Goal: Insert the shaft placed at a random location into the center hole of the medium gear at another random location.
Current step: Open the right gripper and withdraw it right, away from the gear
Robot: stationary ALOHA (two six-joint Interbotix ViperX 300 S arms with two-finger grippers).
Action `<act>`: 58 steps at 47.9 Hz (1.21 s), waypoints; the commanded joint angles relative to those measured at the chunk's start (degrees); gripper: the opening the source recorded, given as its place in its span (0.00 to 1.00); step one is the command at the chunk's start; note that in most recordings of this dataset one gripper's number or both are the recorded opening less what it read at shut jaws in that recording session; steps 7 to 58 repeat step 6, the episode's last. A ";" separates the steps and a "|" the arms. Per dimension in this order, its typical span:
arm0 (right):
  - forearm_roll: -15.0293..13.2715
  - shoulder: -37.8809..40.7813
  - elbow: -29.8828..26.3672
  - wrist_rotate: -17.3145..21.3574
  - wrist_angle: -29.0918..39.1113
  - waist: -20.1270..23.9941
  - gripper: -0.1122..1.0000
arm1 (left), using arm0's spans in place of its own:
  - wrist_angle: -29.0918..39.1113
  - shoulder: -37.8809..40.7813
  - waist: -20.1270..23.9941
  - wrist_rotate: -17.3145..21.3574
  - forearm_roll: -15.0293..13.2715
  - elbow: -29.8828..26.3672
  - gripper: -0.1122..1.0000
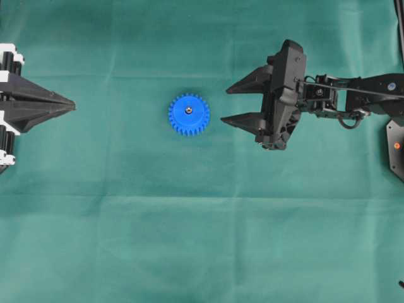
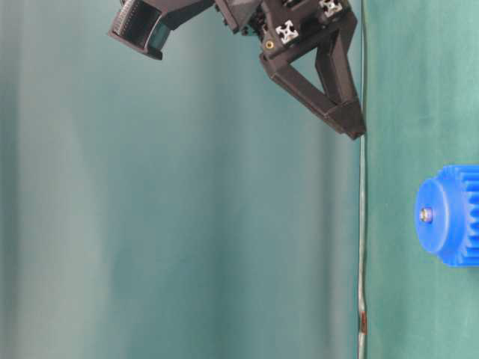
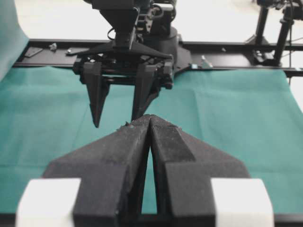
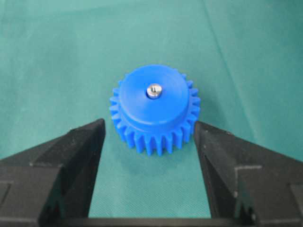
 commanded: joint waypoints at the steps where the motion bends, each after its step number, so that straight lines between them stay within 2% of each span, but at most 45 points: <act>1: 0.18 -1.14 -0.62 0.70 0.09 0.09 0.76 | -0.26 0.44 0.09 0.00 0.09 -1.05 0.10; 58: 0.18 -1.14 -0.62 0.70 0.09 0.00 0.76 | -0.09 0.35 0.09 0.00 0.09 -1.05 0.10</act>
